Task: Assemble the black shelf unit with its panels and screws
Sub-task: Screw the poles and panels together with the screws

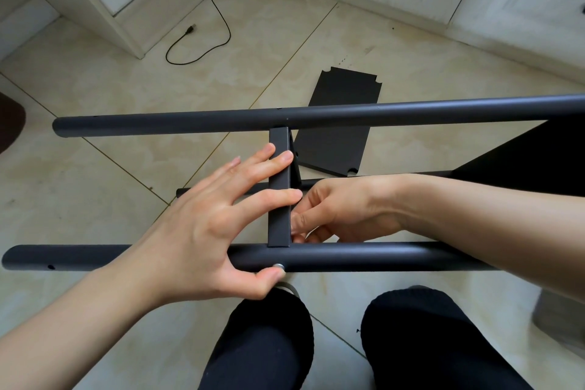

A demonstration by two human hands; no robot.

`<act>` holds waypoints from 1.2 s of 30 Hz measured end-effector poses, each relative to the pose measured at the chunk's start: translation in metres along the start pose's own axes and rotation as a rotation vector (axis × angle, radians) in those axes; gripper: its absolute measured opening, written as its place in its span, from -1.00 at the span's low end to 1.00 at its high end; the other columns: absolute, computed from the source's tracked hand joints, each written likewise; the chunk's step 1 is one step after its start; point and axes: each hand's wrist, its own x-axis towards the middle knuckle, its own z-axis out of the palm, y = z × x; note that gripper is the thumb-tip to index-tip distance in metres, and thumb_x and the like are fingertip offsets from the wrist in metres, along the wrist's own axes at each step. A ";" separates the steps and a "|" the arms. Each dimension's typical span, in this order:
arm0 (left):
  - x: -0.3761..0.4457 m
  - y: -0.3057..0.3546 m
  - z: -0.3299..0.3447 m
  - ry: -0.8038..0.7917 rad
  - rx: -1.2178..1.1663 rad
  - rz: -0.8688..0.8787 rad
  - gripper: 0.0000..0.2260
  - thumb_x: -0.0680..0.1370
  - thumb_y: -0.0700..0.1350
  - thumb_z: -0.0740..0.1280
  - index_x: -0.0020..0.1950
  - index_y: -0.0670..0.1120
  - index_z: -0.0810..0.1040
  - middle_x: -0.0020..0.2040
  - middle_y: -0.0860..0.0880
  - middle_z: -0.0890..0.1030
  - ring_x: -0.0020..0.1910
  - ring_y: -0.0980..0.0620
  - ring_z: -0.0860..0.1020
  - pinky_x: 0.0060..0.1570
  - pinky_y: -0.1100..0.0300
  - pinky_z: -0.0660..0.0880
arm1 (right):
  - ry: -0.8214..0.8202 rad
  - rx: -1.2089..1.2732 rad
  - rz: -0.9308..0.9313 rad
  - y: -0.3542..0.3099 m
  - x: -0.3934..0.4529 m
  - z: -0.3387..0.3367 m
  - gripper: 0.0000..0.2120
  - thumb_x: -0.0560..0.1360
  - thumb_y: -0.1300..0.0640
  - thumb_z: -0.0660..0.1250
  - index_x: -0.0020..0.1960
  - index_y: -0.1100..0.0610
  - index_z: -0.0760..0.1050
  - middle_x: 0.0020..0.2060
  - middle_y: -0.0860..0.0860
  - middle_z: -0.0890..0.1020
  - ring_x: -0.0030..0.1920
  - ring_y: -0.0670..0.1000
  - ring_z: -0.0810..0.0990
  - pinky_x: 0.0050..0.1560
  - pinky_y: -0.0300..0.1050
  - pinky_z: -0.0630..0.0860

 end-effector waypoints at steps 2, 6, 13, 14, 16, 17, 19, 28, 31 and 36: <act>0.000 0.000 0.000 -0.002 0.000 -0.001 -0.34 0.36 0.19 0.46 0.41 0.01 0.47 0.59 -0.03 0.27 0.60 -0.04 0.16 0.41 -0.26 0.34 | 0.000 0.000 -0.007 0.000 0.000 0.000 -0.78 0.59 0.20 0.32 -0.22 0.15 0.63 -0.25 0.07 0.59 -0.24 -0.01 0.53 -0.10 -0.11 0.48; 0.000 0.001 -0.001 -0.006 0.000 -0.004 -0.35 0.36 0.18 0.45 0.41 0.01 0.46 0.59 -0.03 0.27 0.61 -0.04 0.15 0.41 -0.26 0.34 | -0.001 0.002 0.003 0.000 0.001 0.000 -0.79 0.59 0.16 0.31 -0.19 0.14 0.62 -0.24 0.06 0.59 -0.23 -0.02 0.52 -0.15 -0.17 0.50; 0.000 0.002 -0.001 -0.008 -0.003 -0.009 -0.34 0.35 0.18 0.46 0.41 0.01 0.48 0.58 -0.02 0.28 0.60 -0.03 0.16 0.42 -0.26 0.34 | 0.016 -0.058 0.035 0.001 0.000 0.000 -0.77 0.58 0.08 0.34 -0.22 0.15 0.59 -0.24 0.06 0.56 -0.23 -0.03 0.53 -0.27 -0.24 0.52; 0.001 0.002 -0.001 -0.007 -0.003 -0.008 -0.34 0.35 0.18 0.46 0.41 0.01 0.47 0.58 -0.02 0.28 0.60 -0.03 0.16 0.42 -0.26 0.33 | 0.017 -0.068 0.040 0.000 0.000 0.000 -0.76 0.58 0.08 0.35 -0.24 0.14 0.59 -0.26 0.04 0.56 -0.24 -0.03 0.52 -0.26 -0.21 0.51; 0.000 0.001 -0.001 -0.006 0.000 -0.007 -0.34 0.35 0.18 0.46 0.41 0.01 0.46 0.58 -0.03 0.27 0.60 -0.03 0.16 0.43 -0.25 0.33 | 0.014 -0.064 0.034 0.000 0.000 -0.001 -0.74 0.58 0.11 0.34 -0.27 0.11 0.61 -0.28 0.03 0.56 -0.28 -0.05 0.52 -0.22 -0.17 0.50; 0.000 0.001 -0.002 -0.005 0.002 -0.007 -0.34 0.35 0.18 0.46 0.41 0.01 0.46 0.58 -0.03 0.27 0.60 -0.03 0.15 0.43 -0.25 0.33 | 0.007 -0.060 0.030 -0.001 -0.001 -0.001 -0.76 0.58 0.13 0.34 -0.25 0.11 0.61 -0.28 0.04 0.56 -0.28 -0.05 0.52 -0.21 -0.16 0.50; 0.000 0.001 -0.002 -0.006 0.003 -0.004 -0.34 0.36 0.18 0.46 0.41 0.01 0.46 0.58 -0.03 0.27 0.61 -0.03 0.15 0.43 -0.25 0.33 | -0.010 -0.046 0.031 -0.001 -0.001 -0.002 -0.81 0.58 0.15 0.34 -0.19 0.13 0.61 -0.24 0.05 0.57 -0.26 -0.04 0.52 -0.19 -0.14 0.51; 0.000 0.000 -0.001 -0.012 0.007 -0.004 -0.34 0.36 0.19 0.45 0.42 0.01 0.47 0.59 -0.02 0.26 0.60 -0.03 0.16 0.45 -0.23 0.31 | -0.016 -0.061 0.017 -0.001 -0.002 -0.002 -0.81 0.58 0.16 0.34 -0.20 0.13 0.62 -0.23 0.09 0.55 -0.14 0.06 0.49 -0.14 -0.09 0.50; 0.000 0.001 -0.002 -0.015 0.010 -0.011 -0.34 0.36 0.19 0.45 0.41 -0.02 0.50 0.59 -0.03 0.27 0.60 -0.04 0.16 0.44 -0.24 0.32 | -0.010 -0.061 0.004 -0.001 -0.002 -0.001 -0.78 0.58 0.17 0.33 -0.23 0.11 0.62 -0.24 0.09 0.54 -0.08 0.11 0.45 -0.16 -0.11 0.49; 0.001 0.001 -0.002 -0.017 0.009 -0.017 -0.34 0.35 0.19 0.45 0.40 -0.03 0.52 0.58 -0.04 0.28 0.60 -0.04 0.16 0.44 -0.25 0.32 | 0.012 -0.089 0.000 -0.001 -0.002 0.000 -0.77 0.59 0.13 0.33 -0.23 0.12 0.59 -0.26 0.07 0.53 -0.12 0.07 0.46 -0.16 -0.10 0.48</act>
